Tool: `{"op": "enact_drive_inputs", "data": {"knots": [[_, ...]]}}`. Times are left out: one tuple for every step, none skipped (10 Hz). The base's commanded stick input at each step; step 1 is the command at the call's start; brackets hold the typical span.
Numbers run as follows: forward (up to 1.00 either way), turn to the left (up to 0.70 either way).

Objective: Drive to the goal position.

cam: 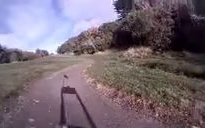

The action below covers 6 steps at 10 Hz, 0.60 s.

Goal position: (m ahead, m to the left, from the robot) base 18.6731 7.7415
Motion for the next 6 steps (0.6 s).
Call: {"op": "enact_drive_inputs", "data": {"knots": [[0.7,0.0],[0.7,0.0],[0.7,0.0],[0.7,0.01],[0.7,0.0],[0.7,0.01]]}}
